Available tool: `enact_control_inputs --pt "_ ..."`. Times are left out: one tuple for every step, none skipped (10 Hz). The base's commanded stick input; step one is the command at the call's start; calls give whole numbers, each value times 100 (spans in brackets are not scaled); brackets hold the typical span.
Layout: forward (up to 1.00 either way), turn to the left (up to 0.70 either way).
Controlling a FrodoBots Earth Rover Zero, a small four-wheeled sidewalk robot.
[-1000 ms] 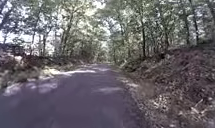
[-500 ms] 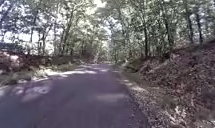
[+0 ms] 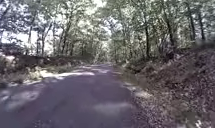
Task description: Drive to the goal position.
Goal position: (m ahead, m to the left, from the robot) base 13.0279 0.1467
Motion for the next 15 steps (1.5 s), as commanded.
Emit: enact_control_inputs --pt "70 0" --pt "70 0" --pt "70 0" --pt "70 0" --pt "70 0" --pt "70 0" --pt "70 0" --pt "70 0" --pt "70 0" --pt "70 0" --pt "70 0" --pt "70 0" --pt "70 0" --pt "70 0" --pt "70 0"
